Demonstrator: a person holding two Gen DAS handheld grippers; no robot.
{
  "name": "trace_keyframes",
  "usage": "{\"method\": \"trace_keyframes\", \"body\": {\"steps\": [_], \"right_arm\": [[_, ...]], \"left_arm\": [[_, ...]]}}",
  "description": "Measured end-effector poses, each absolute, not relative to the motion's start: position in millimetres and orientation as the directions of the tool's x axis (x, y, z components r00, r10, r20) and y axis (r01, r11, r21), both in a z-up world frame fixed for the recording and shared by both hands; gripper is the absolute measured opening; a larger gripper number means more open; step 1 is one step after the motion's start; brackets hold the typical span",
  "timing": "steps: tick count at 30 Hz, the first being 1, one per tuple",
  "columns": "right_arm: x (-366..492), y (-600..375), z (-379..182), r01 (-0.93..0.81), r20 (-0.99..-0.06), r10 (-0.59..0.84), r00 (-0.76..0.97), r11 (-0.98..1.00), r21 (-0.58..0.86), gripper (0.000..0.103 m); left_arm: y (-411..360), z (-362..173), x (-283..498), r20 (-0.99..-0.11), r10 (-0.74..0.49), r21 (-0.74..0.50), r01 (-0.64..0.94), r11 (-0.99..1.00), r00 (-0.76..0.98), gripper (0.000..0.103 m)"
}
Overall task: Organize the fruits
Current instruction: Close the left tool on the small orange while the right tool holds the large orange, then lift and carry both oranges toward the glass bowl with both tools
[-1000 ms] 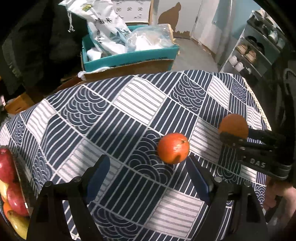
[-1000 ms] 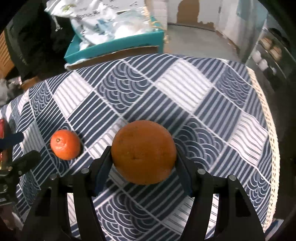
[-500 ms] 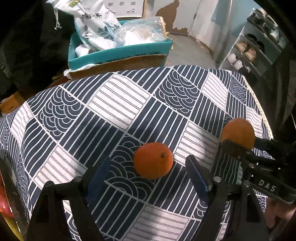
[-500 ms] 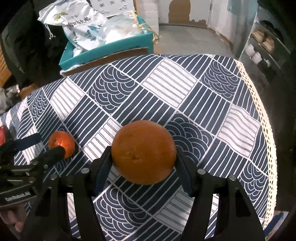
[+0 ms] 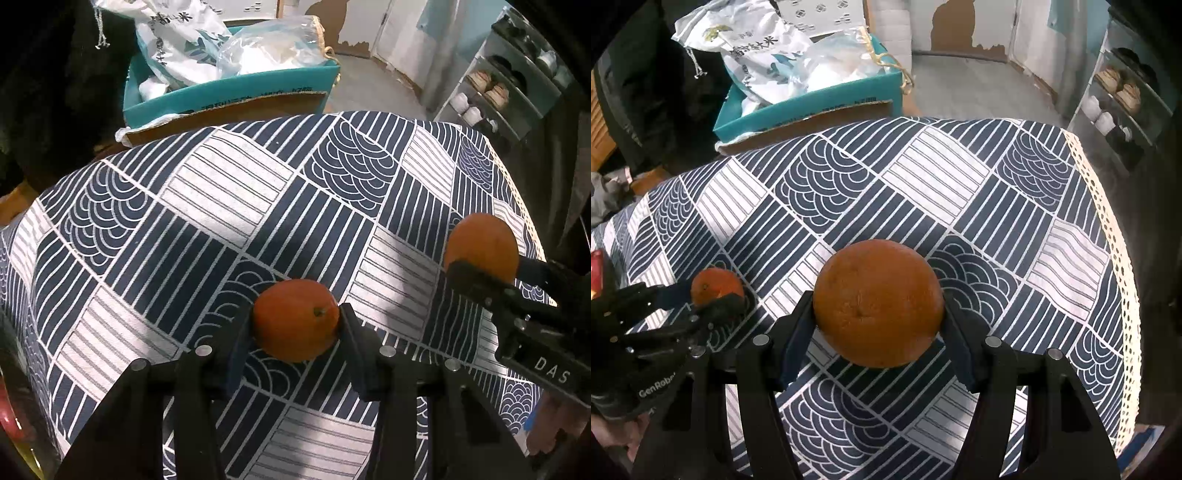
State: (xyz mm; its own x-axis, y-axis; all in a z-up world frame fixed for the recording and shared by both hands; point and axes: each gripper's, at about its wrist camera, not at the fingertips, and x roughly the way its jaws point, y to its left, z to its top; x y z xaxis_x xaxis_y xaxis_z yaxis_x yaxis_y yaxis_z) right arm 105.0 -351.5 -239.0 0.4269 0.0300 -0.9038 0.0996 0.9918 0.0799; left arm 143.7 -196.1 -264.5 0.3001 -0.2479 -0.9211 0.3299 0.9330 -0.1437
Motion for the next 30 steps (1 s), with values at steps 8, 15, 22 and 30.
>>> {"method": "trace_keyframes", "body": {"steps": [8, 15, 22, 30], "right_arm": [[104, -336, -223, 0.064, -0.889, 0.029, 0.456, 0.996, 0.065, 0.065], [99, -323, -204, 0.033, -0.871, 0.028, 0.490, 0.998, 0.051, 0.065], [92, -308, -179, -0.006, -0.848, 0.025, 0.529, 1.000, 0.025, 0.065], [84, -288, -152, -0.057, -0.821, 0.039, 0.570, 0.998, 0.008, 0.065]], "left_arm": [[-177, -243, 138, -0.906, -0.247, -0.136, 0.317, 0.939, 0.343, 0.046], [-154, -222, 134, -0.892, -0.244, -0.138, 0.286, 0.948, 0.380, 0.046], [-135, -198, 125, -0.875, -0.236, -0.131, 0.263, 0.956, 0.422, 0.046], [-117, -160, 113, -0.839, -0.242, -0.131, 0.249, 0.959, 0.488, 0.046]]}}
